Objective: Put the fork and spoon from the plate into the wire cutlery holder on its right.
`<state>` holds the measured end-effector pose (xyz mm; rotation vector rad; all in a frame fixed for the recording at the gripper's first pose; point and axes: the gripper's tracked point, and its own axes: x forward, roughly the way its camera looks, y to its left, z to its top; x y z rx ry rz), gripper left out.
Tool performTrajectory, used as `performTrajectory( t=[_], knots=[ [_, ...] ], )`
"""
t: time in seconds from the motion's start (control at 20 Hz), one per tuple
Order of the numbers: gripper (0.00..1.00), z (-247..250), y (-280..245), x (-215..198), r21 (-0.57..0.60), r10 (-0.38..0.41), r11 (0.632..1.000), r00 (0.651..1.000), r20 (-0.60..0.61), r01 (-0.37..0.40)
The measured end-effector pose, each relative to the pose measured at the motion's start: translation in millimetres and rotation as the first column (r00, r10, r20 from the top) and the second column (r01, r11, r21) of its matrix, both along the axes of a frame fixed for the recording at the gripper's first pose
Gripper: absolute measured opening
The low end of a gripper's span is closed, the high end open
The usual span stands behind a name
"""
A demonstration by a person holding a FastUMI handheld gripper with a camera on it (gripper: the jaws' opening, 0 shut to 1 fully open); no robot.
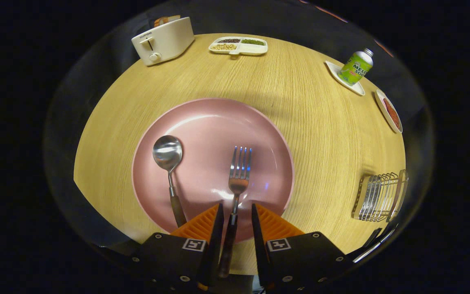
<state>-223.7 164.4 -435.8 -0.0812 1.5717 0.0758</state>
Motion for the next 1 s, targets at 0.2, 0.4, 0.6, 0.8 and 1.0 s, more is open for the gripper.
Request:
performTrajectory(
  t=[0.2, 0.4, 0.6, 0.8, 1.0],
  knots=[
    [0.20, -2.2, 2.7, -3.5, 0.011, -0.025, 1.000, 0.999, -0.034, 0.026],
    [0.07, -1.3, 3.3, 4.2, 0.029, -0.035, 0.999, 0.999, -0.019, 0.035],
    [0.05, 13.2, 6.6, 14.8, 0.079, -0.035, 0.996, 0.999, 0.034, 0.033],
    [0.05, 39.4, -3.6, 33.3, 0.108, -0.050, 0.993, 0.993, 0.111, 0.038],
    [0.05, 70.5, -28.0, 51.9, 0.121, -0.095, 0.990, 0.978, 0.188, 0.073]
  ],
)
